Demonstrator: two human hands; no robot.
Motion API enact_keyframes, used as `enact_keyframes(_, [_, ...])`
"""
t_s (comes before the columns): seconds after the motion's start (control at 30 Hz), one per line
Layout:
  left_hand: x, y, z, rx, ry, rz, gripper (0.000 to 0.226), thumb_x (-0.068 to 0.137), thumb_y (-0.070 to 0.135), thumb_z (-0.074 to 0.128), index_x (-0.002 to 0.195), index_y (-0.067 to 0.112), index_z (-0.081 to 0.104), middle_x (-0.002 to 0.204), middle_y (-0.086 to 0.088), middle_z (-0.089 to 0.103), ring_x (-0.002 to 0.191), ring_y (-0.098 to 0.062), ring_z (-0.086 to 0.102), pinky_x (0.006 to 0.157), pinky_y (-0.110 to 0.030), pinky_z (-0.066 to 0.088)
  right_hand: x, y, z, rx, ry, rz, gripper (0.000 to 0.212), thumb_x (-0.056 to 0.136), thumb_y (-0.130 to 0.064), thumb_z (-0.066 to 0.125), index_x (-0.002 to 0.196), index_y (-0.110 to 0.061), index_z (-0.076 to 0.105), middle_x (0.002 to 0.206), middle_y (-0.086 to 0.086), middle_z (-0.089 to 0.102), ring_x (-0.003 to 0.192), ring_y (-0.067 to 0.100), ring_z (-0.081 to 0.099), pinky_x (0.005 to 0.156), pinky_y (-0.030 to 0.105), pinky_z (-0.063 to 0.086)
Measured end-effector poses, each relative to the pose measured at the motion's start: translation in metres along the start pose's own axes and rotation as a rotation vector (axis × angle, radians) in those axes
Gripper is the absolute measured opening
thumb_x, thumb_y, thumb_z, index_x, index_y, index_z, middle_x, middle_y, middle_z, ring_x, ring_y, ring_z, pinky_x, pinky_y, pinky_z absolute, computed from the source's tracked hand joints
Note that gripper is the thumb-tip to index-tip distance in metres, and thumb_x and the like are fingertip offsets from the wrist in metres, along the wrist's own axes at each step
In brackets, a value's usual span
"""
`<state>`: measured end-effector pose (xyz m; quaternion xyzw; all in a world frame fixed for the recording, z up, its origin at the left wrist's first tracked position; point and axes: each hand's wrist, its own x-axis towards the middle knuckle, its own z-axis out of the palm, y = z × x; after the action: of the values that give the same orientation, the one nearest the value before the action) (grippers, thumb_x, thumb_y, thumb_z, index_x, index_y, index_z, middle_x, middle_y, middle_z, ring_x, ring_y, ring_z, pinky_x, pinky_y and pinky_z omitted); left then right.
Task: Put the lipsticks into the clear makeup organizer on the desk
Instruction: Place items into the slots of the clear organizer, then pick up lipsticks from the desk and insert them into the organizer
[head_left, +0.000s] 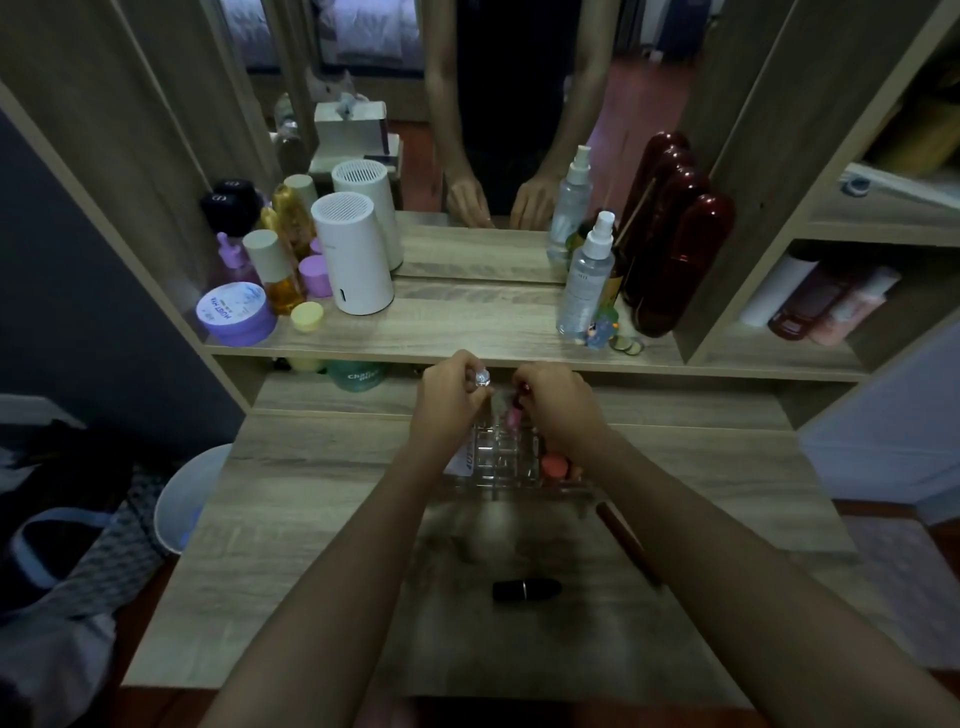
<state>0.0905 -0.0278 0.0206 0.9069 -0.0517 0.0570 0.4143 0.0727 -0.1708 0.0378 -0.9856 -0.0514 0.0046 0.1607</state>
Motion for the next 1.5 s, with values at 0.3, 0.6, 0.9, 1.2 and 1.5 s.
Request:
enact_keyframes(0.3, [-0.006,-0.012,0.017,0.019,-0.073,-0.016,0.015,0.079,0.004,0.067,0.092,0.008,0.063,0.086,-0.006,0.069,0.076,-0.014,0.063,0.061,-0.012,0.045,0.006,0.002,0.015,0.046,-0.090,0.032,0.017,0.088,-0.011,0.056,0.098,-0.012,0.069,0.100,0.012,0.068,0.095,0.031,0.064,0.071,0.031,0.044])
enact_keyframes(0.6, [-0.007,-0.011,0.020,0.043,-0.070,-0.013,0.017,0.079,0.011,0.066,0.096,0.013,0.062,0.092,-0.006,0.070,0.083,-0.018,0.065,0.076,-0.039,0.058,0.006,0.005,0.021,0.049,-0.092,0.019,0.017,0.088,-0.013,0.059,0.101,-0.012,0.070,0.105,0.012,0.070,0.098,0.030,0.065,0.077,0.034,0.049])
enact_keyframes(0.9, [-0.010,-0.012,0.019,0.040,-0.043,0.004,0.023,0.079,0.011,0.070,0.100,0.010,0.064,0.096,-0.007,0.070,0.084,-0.015,0.064,0.070,-0.025,0.050,-0.003,0.043,-0.024,0.027,-0.180,-0.009,0.037,0.085,-0.017,0.068,0.121,-0.011,0.064,0.113,0.011,0.071,0.105,0.027,0.065,0.088,0.032,0.051])
enact_keyframes(1.2, [-0.020,-0.026,-0.009,0.052,0.034,0.011,0.038,0.081,0.014,0.070,0.115,0.004,0.060,0.113,-0.016,0.063,0.101,-0.026,0.061,0.083,-0.030,0.049,-0.076,0.118,-0.027,0.038,-0.471,0.330,0.018,0.090,-0.013,0.059,0.099,-0.003,0.071,0.103,0.018,0.072,0.097,0.033,0.068,0.084,0.034,0.053])
enact_keyframes(1.5, [-0.063,-0.095,-0.046,0.108,0.153,-0.269,0.039,0.083,0.021,0.067,0.115,0.001,0.058,0.118,-0.022,0.060,0.105,-0.036,0.058,0.085,-0.045,0.048,-0.119,0.112,0.033,-0.035,-0.489,0.399,0.028,0.078,-0.022,0.073,0.098,-0.004,0.072,0.104,0.016,0.073,0.098,0.028,0.068,0.078,0.031,0.052])
